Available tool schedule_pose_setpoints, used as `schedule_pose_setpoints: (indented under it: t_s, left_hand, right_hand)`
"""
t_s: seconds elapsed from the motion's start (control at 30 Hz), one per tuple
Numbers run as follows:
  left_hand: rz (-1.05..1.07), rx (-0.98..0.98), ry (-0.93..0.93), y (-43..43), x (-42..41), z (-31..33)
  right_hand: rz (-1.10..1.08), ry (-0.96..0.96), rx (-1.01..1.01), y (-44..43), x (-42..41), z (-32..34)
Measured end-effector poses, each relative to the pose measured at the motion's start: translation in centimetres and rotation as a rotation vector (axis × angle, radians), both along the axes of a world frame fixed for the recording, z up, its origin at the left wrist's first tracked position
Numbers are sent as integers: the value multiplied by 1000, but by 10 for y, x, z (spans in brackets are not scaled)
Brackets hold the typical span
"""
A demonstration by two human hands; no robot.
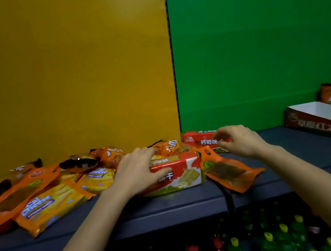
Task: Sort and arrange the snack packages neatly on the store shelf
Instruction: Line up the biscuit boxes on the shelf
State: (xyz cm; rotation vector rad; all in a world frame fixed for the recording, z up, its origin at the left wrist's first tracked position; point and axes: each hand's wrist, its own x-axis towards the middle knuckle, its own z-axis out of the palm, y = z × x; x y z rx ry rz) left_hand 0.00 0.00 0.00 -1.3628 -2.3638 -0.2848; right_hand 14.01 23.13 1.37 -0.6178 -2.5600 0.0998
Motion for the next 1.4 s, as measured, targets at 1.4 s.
schedule_pose_setpoints:
  t_s: [1.4]
  left_hand:
    - [-181, 313, -293, 18, -56, 46]
  right_hand:
    - [-295, 60, -61, 109, 25, 43]
